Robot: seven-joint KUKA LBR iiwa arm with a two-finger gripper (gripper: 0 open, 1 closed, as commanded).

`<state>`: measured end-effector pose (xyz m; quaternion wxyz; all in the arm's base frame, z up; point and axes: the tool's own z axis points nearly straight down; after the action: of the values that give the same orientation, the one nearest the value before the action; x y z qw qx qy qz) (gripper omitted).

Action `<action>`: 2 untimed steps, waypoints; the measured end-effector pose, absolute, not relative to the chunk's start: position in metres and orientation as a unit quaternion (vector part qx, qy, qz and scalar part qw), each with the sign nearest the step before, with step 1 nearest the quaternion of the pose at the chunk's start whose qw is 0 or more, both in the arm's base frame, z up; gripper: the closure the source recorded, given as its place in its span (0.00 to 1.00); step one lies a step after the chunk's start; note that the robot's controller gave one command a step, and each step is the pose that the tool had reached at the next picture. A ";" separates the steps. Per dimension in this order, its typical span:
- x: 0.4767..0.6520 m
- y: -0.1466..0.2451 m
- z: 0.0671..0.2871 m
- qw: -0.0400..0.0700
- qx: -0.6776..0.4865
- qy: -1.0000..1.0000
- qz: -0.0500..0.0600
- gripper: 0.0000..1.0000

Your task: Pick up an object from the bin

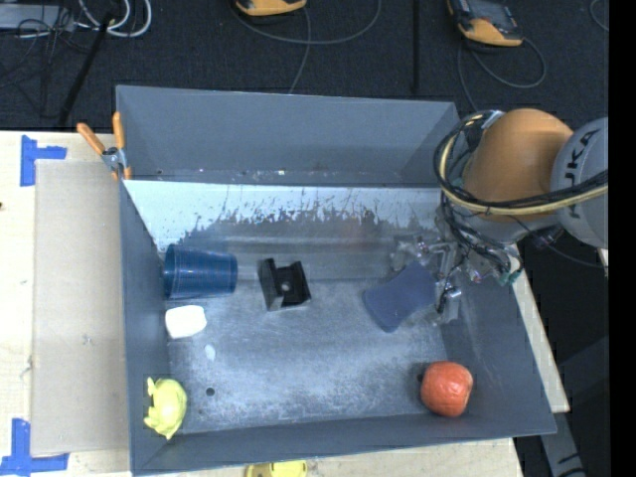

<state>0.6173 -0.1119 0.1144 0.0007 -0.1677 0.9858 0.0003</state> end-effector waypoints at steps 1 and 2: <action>0.620 -0.111 0.067 -0.001 -0.239 0.971 0.001 0.00; 0.623 -0.135 0.070 0.002 -0.380 0.925 0.001 1.00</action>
Offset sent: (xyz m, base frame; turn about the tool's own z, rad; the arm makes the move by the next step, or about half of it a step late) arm 0.0048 -0.0247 -0.0444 -0.4462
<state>0.6230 -0.1354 0.0702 0.0018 -0.3803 0.9249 0.0007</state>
